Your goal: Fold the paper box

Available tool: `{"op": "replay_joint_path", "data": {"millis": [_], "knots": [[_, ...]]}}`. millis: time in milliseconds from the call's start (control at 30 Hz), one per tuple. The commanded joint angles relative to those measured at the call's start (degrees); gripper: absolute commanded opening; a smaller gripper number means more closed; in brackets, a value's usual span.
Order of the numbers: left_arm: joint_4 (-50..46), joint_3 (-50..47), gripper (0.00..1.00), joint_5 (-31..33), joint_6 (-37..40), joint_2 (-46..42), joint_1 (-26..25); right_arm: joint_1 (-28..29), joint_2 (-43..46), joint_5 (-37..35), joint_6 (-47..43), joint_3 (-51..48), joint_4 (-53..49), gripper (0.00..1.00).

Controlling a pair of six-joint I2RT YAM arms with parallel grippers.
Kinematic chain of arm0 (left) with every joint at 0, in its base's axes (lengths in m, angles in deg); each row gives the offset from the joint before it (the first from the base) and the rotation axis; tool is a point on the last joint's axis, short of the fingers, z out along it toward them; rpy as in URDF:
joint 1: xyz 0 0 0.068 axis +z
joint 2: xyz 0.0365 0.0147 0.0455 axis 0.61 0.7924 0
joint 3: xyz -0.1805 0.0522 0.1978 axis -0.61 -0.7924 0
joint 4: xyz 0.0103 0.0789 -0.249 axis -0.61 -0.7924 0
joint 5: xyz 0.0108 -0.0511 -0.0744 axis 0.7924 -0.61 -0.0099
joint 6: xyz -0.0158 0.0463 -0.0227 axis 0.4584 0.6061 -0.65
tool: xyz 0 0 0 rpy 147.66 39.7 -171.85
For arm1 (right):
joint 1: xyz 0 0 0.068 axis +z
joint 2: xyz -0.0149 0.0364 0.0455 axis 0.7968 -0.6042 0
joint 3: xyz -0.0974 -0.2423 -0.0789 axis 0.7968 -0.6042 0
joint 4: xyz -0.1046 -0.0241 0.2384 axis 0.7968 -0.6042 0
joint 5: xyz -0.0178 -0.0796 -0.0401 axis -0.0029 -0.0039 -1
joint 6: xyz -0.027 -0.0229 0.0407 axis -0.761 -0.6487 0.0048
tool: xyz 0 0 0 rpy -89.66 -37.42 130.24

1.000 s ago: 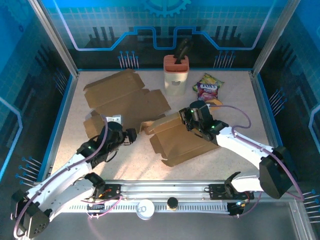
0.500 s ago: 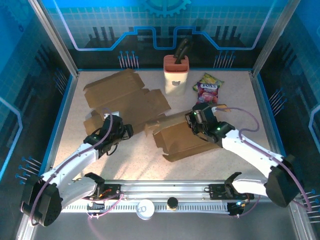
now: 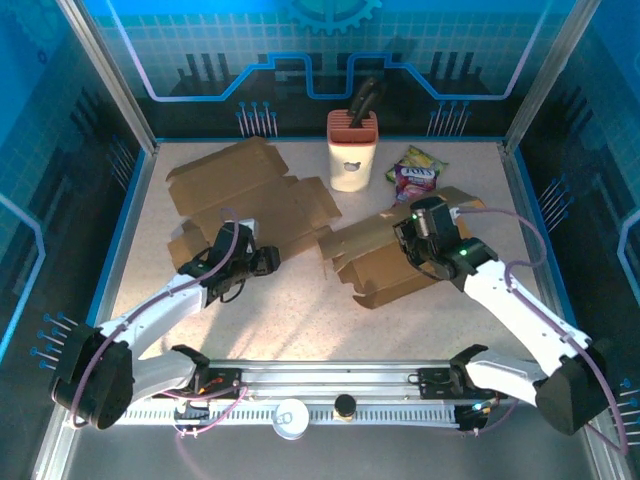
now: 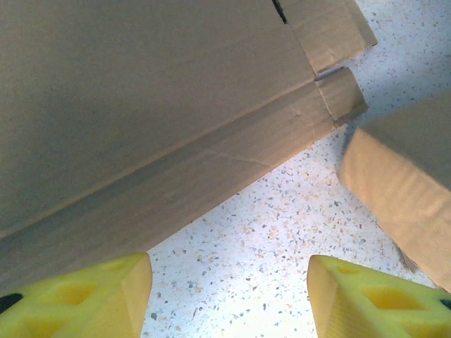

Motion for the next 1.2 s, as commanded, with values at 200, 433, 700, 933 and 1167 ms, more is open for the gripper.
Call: {"op": "replay_joint_path", "data": {"millis": [200, 433, 700, 933, 1167], "knots": [[-0.8, 1.5, 0.61, -1.2, 1.0, -4.3, -1.7, -1.5, 11.1, 2.8, -6.5, 4.1, -11.3, 0.0], [-2.2, 1.7, 0.61, -0.9, 1.1, -5.8, -2.7, -6.6, 1.6, 14.2, -8.2, 7.2, -3.3, 0.0], [-0.9, -0.1, 0.61, -0.3, 0.3, -5.6, -4.8, -6.6, -5.9, 14.1, -6.3, 10.2, 1.6, 0.0], [2.6, 0.6, 0.62, -0.5, 3.6, -1.1, -5.3, -7.6, -8.7, 15.2, -4.4, 7.3, 2.6, 0.0], [7.9, 2.8, 0.6, -1.0, 9.0, 6.6, -6.2, -9.3, -13.1, 16.1, -5.5, 5.4, 6.9, 0.0]]}}
